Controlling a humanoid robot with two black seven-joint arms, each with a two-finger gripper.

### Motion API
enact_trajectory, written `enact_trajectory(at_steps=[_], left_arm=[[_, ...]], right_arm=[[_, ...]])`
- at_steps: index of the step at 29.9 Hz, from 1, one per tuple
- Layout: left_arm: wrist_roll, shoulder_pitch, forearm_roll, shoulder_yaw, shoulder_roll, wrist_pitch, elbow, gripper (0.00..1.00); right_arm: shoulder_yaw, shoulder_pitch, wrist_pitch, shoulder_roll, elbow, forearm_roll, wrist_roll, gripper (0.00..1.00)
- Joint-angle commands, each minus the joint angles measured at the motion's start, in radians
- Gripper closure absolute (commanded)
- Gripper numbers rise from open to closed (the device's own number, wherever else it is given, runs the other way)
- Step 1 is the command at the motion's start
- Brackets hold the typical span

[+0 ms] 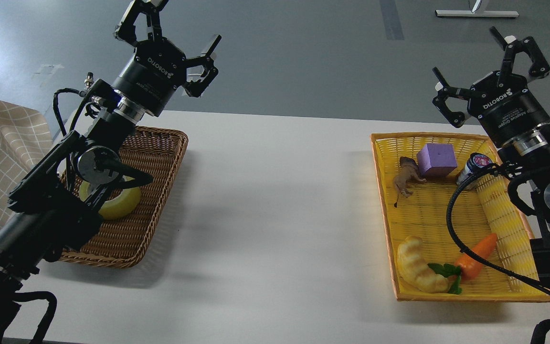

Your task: Place and transfer tape with both arms

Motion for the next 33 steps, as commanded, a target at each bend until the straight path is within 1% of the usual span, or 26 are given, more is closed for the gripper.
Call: enact_trajectory(at_steps=[1,33], left_arm=[[-0.001,0.003,-0.006,-0.002,-0.004,0.0,0.005,0.02],[-0.004,0.003,-0.013,-0.002,-0.01,0.0,0.008,0.02]], right_arm=[[0.0,0.0,0.0,0.0,0.0,0.001,0.003,0.0],[-0.003,0.0,0.0,0.009,0.017,0.001,0.003,0.0]])
